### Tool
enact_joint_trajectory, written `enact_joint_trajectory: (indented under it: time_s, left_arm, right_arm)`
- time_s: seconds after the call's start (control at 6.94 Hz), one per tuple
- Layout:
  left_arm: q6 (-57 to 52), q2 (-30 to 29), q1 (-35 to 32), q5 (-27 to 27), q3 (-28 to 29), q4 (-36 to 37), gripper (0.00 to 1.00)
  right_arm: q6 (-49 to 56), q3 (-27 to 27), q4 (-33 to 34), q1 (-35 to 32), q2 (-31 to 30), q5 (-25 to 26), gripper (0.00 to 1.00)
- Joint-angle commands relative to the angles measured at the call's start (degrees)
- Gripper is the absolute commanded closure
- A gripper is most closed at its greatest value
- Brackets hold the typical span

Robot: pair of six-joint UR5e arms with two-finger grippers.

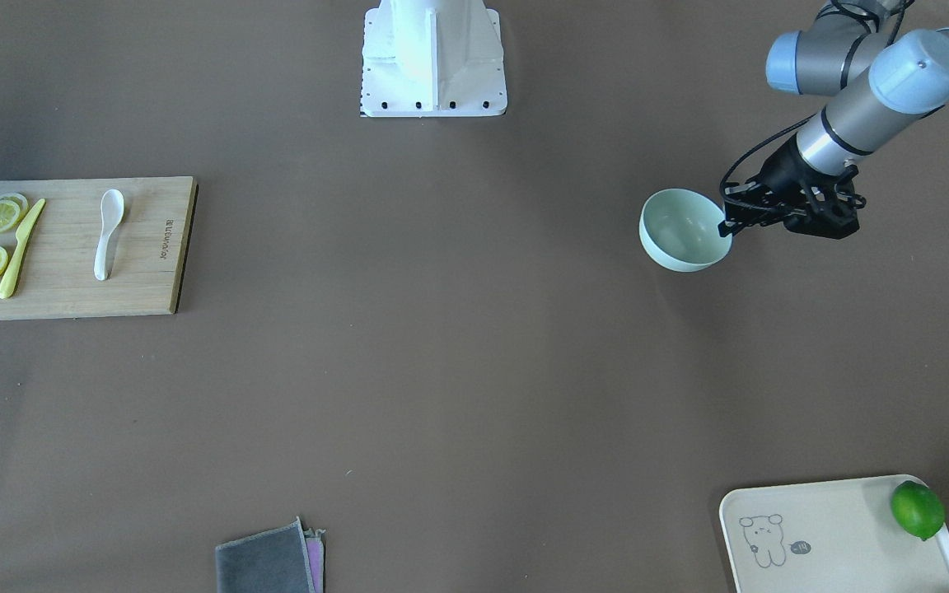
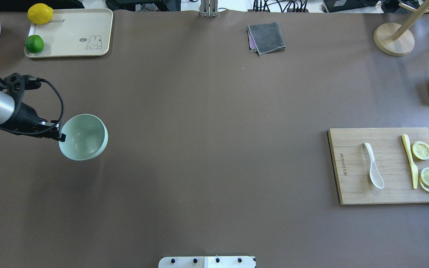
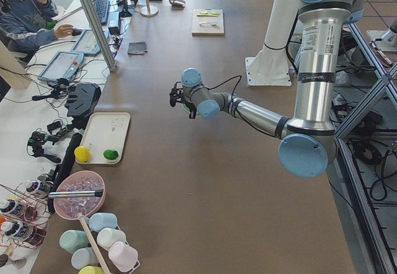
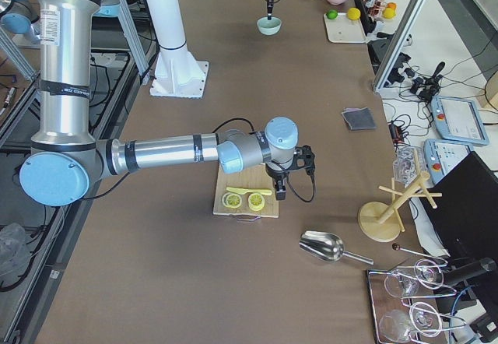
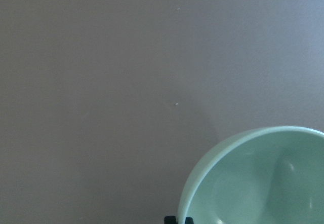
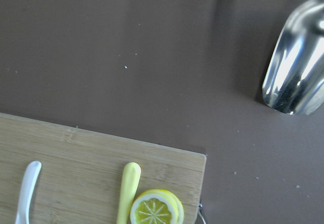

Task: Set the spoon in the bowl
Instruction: 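Slide the bowl to table center with left gripper while right reaches for spoon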

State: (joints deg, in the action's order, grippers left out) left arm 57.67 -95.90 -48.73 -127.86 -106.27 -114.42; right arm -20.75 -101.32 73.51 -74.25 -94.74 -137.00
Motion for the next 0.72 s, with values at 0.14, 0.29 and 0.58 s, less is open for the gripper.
enact_joint_trajectory:
  time_s: [0.14,0.29,0.58]
  left_arm:
    - [13.6,-19.2,13.0,10.9,0.4,18.7,1.0]
    - [16.8,-25.1,15.5,13.2,3.3,21.0,1.0]
    - [21.2,-30.6,18.6,13.4,6.6,21.3,1.0]
  right_arm:
    - [-22.4,-0.3,-13.4,11.6,0.0,2.4,0.02]
    - [-24.7,-0.4,-13.7,13.9,0.0,3.0,0.02]
    - [-28.0,-0.6,-13.9,17.5,0.5,3.8,0.02]
